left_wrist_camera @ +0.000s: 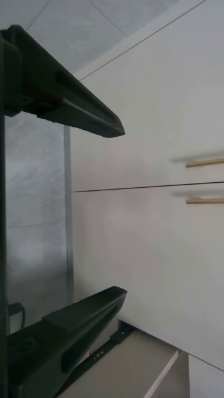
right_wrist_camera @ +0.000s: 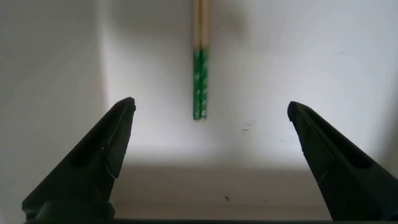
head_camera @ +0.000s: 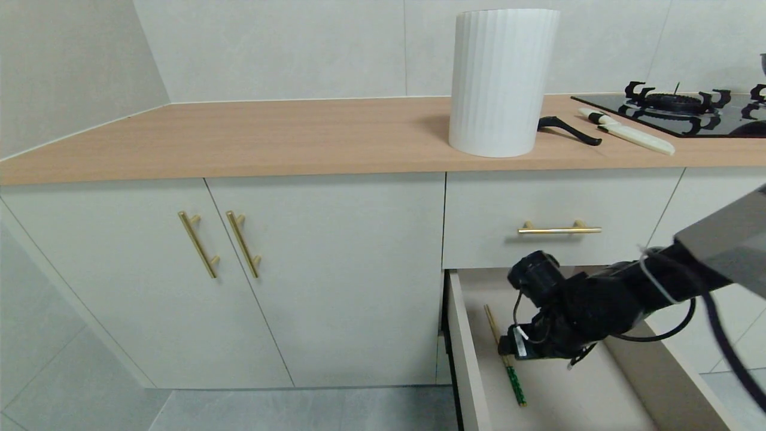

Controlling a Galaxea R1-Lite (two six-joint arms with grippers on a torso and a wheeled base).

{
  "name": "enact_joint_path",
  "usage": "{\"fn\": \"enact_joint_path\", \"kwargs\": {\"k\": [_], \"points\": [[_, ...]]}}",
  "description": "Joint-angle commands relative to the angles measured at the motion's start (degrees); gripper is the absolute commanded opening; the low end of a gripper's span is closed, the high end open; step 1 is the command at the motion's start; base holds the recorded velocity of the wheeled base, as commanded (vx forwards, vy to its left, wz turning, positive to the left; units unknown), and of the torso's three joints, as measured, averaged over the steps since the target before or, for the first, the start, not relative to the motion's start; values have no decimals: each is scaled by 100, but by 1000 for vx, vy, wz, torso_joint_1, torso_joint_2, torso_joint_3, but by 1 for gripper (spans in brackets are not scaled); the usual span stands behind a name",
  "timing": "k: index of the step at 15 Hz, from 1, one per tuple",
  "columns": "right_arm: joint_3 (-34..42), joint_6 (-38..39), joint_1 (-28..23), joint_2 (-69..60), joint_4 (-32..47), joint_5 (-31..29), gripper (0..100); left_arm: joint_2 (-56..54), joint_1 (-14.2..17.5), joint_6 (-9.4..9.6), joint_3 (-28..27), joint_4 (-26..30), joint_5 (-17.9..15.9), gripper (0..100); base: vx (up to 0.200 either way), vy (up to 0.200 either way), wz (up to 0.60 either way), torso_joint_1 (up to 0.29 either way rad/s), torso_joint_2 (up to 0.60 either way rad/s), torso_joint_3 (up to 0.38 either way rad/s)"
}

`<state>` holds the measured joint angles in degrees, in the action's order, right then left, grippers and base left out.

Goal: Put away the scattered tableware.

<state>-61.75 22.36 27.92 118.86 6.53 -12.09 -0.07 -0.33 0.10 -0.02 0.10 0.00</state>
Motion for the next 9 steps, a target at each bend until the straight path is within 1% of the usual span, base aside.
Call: {"fn": "enact_joint_path", "kwargs": {"k": [1, 4, 7, 9], "points": [[172, -188, -375, -1734, 32, -4, 100, 7, -2, -1, 2, -1, 0, 100, 0, 0, 0, 0, 0, 0], [216, -496, -656, -2640, 6, -4, 100, 7, -2, -1, -6, -1, 0, 100, 0, 0, 0, 0, 0, 0], [259, -909, -884, -3088, -29, -4, 100, 7, -2, -1, -6, -1, 0, 100, 0, 0, 0, 0, 0, 0], [259, -926, -928, -3246, -29, -4, 100, 7, -2, -1, -6, -1, 0, 100, 0, 0, 0, 0, 0, 0]]}}
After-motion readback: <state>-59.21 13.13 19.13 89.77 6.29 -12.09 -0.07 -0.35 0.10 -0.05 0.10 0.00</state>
